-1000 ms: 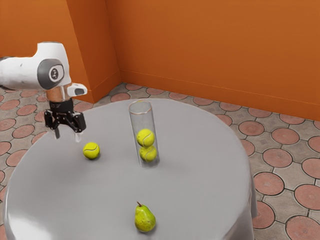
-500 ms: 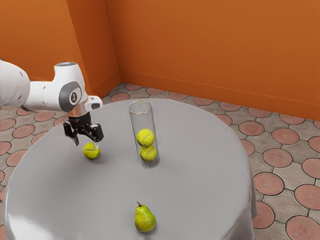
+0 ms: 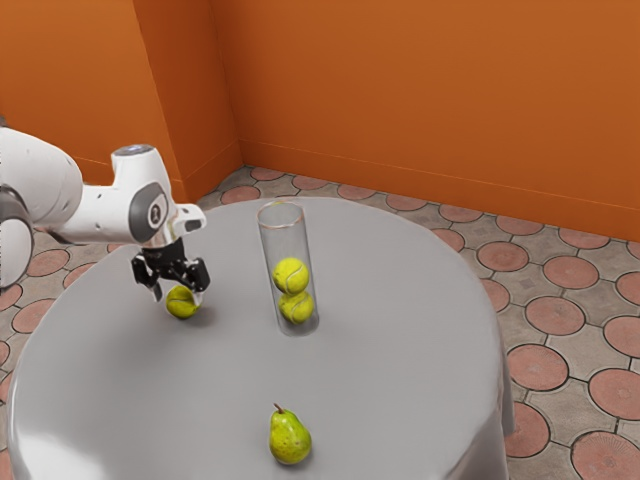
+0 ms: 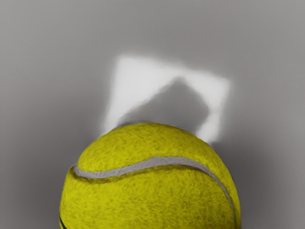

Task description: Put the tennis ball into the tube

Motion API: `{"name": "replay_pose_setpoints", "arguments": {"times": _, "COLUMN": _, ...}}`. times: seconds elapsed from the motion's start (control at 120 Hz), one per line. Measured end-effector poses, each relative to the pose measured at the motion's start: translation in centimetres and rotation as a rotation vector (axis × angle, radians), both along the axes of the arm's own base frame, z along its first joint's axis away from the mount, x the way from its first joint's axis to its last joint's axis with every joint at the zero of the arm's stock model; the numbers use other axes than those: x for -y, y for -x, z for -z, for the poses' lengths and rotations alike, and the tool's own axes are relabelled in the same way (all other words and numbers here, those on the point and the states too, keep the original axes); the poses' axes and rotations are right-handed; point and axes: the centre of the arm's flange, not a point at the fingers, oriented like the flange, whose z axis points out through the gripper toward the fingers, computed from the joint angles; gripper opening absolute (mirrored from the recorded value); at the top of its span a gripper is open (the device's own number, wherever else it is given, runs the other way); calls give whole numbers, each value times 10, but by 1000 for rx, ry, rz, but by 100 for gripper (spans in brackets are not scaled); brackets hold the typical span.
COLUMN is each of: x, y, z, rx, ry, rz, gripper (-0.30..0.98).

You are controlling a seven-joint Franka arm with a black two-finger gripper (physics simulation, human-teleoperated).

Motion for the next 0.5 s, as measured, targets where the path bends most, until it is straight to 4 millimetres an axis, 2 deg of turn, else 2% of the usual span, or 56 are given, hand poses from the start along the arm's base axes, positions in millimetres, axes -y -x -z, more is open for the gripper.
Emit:
{"name": "replay_pose_setpoints", "arguments": {"times": 0.175, "x": 0, "y": 0, "z": 15, "rx": -12, "ry": 12, "rz": -8, "gripper": 67}}
{"name": "replay_pose_setpoints", "arguments": {"times": 0.5, "x": 0, "y": -5, "z": 26, "rx": -13, "ry": 21, "rz": -8, "gripper": 66}}
